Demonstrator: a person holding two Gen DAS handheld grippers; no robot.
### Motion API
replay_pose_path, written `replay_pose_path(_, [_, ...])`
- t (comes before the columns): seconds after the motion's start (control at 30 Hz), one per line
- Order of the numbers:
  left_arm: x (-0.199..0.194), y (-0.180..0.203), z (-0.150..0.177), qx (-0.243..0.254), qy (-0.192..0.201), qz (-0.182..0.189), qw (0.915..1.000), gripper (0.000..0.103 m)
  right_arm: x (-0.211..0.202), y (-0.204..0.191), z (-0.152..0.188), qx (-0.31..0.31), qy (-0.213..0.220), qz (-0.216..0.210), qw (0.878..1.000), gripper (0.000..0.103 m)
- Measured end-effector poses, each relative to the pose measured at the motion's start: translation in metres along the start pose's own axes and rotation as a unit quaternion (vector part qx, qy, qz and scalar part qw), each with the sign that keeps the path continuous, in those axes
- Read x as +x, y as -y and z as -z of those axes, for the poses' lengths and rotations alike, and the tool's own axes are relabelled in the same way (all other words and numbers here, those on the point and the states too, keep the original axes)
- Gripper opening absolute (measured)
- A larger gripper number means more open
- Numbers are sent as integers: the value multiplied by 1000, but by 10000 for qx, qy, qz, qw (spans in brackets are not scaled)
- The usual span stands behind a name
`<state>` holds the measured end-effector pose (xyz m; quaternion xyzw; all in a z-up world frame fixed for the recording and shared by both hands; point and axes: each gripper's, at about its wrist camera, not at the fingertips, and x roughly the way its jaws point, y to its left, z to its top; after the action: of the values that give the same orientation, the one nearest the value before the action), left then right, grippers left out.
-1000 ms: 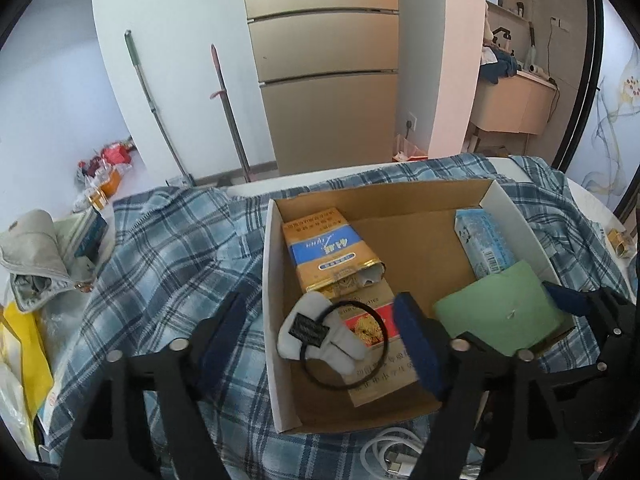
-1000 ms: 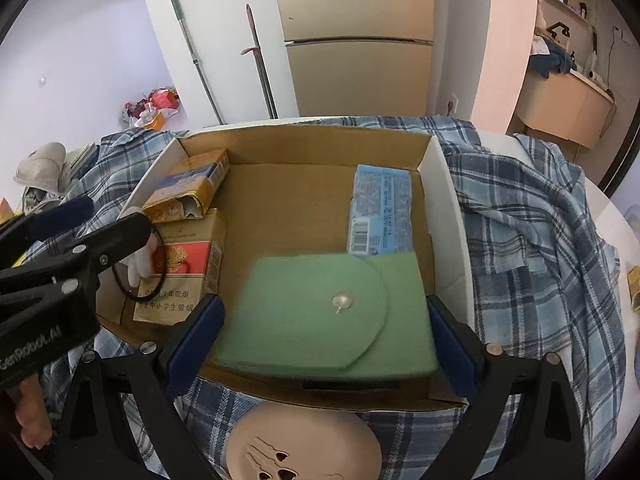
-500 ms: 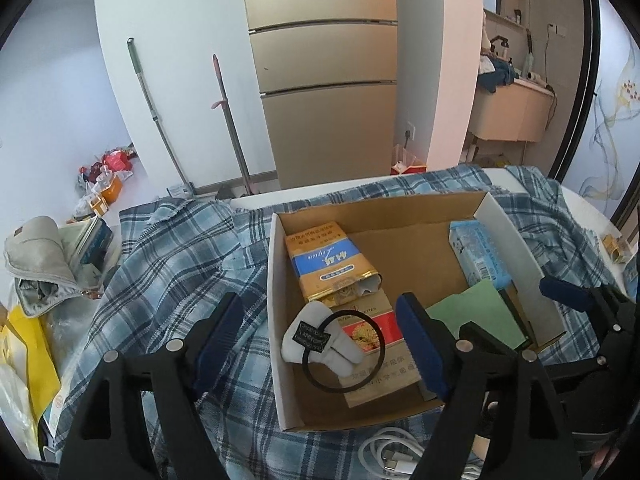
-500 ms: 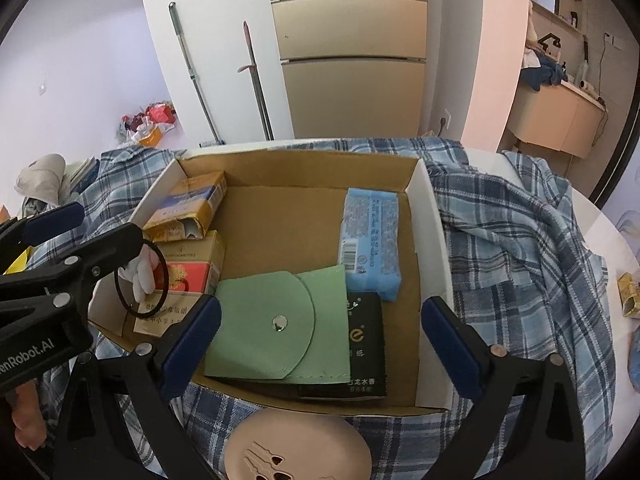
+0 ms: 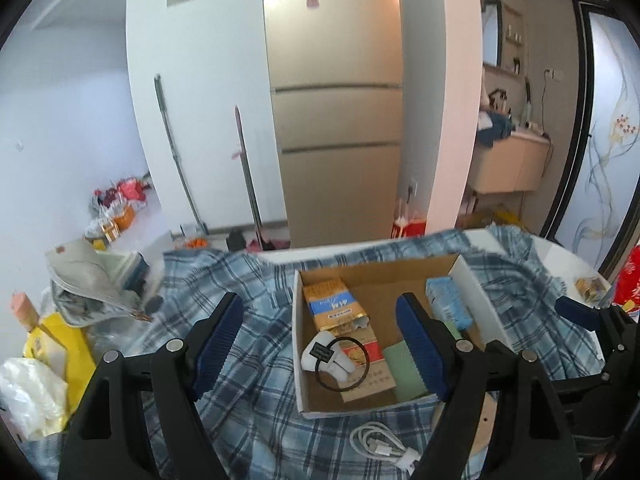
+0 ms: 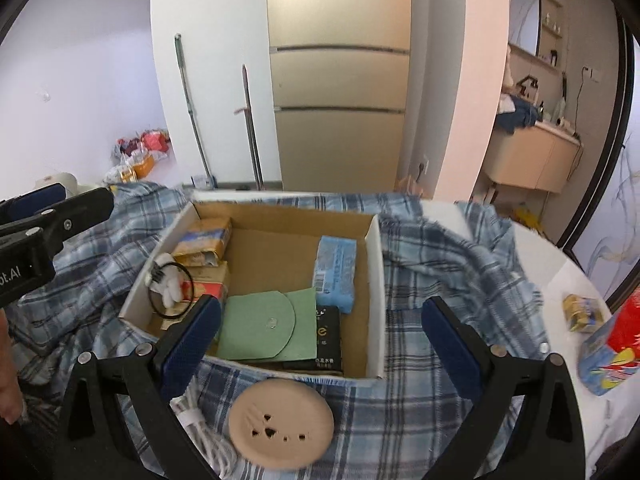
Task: Organize soft objects
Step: 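Raise both open grippers up and back from the box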
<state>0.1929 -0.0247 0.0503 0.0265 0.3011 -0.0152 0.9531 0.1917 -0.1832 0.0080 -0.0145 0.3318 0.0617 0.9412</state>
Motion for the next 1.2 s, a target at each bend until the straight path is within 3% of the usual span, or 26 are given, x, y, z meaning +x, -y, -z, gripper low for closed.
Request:
replay_pose_path(0.23, [-68, 7, 10, 83, 752, 41, 9971, 81, -51, -1, 1, -34, 647, 93, 9979, 100])
replay_pose_path(0.4, [-107, 7, 25, 107, 1396, 90, 9901, 81, -79, 4, 14, 67, 1123, -125, 9936, 100])
replay_pose_path(0.5, [-128, 4, 41, 59, 2097, -28, 9778, 81, -89, 9, 23, 113, 1474, -314, 9885, 102])
replay_pose_path(0.57, [-133, 2, 49, 76, 2321, -72, 9726, 81, -91, 14, 29, 216, 1665, -251, 9855, 102])
replay_pose_path(0.7, [-131, 1, 59, 96, 2348, 57, 9720, 81, -92, 22, 38, 302, 1906, -304, 9807, 102])
replay_pose_path(0.77, [-128, 1, 67, 97, 2369, 196, 9713, 89, -94, 23, 42, 299, 2066, -310, 9775, 102])
replay_pose_path(0.9, [-119, 3, 82, 92, 2365, 395, 9708, 90, -99, 19, 52, 214, 2444, -276, 9691, 102])
replay_pose_path(1.03, [-111, 5, 97, 147, 2420, 377, 9694, 94, -101, 12, 63, 28, 2767, -109, 9609, 102])
replay_pose_path(1.07, [-110, 5, 100, 172, 2458, 343, 9686, 103, -100, 12, 66, -3, 2837, -73, 9589, 102])
replay_pose_path(1.2, [-106, 8, 119, 285, 2638, 207, 9639, 103, -94, 12, 76, -43, 2939, -86, 9558, 102])
